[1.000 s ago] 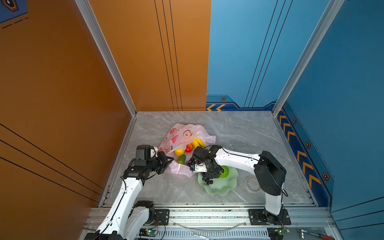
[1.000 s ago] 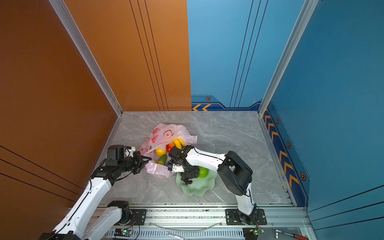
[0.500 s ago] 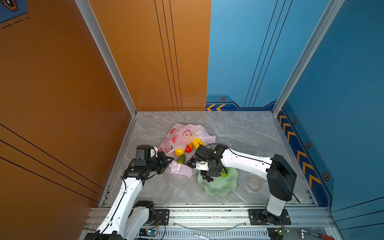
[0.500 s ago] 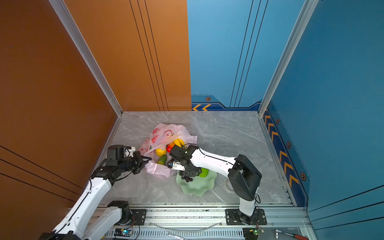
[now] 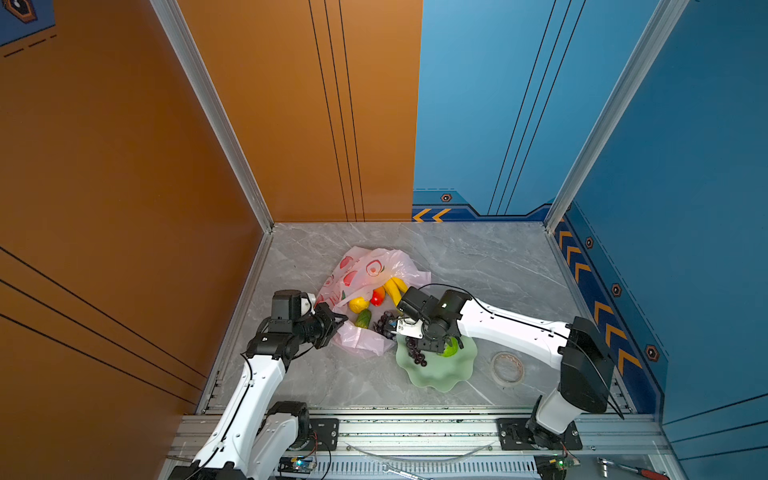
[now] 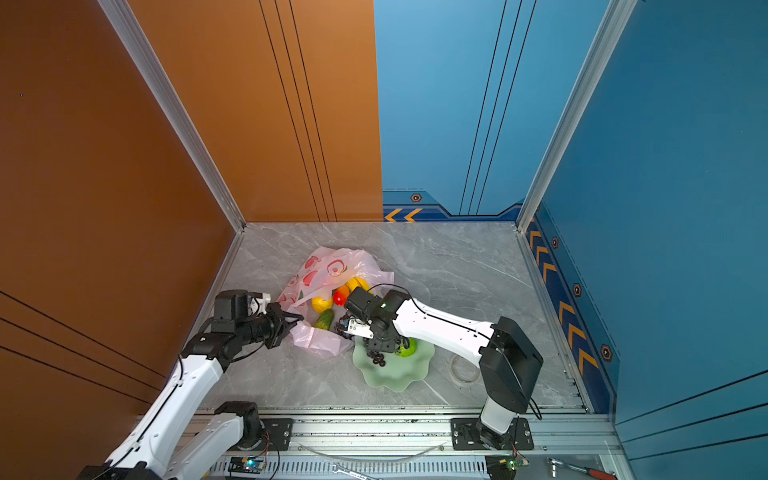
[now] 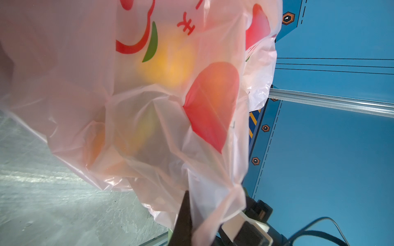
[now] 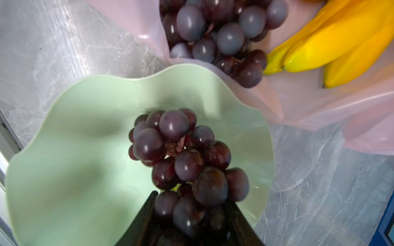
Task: Place the fruits into the plastic bag
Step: Pick up the fruit from the plate, then place the fruit in the plastic bag.
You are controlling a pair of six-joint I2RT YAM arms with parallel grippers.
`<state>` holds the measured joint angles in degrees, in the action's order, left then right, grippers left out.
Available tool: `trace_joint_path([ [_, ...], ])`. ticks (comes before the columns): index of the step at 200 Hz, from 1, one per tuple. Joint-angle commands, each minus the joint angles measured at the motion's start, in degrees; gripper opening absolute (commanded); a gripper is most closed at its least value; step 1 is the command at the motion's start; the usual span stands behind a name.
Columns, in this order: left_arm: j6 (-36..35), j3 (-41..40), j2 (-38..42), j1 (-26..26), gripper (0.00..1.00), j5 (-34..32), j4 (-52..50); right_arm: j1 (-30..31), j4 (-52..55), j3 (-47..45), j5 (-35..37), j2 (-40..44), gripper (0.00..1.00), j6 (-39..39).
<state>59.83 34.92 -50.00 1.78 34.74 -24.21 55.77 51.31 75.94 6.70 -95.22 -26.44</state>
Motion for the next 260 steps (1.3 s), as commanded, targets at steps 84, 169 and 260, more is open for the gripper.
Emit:
trace_joint_path([
  [84,-1.3,-1.0,-0.5,-0.3,0.00,-0.7,-0.3,-5.7,-5.3,-3.1,-6.7,17.9,0.44,10.6],
  [169,-1.4,-1.0,-1.1,0.1,0.00,-0.7,0.1,-7.3,-10.8,5.1,-10.1,21.4,0.43,17.6],
  [260,-0.5,-0.6,-2.2,0.4,0.00,-0.1,2.1,-4.8,-17.7,15.7,-13.7,8.8,0.43,19.3],
])
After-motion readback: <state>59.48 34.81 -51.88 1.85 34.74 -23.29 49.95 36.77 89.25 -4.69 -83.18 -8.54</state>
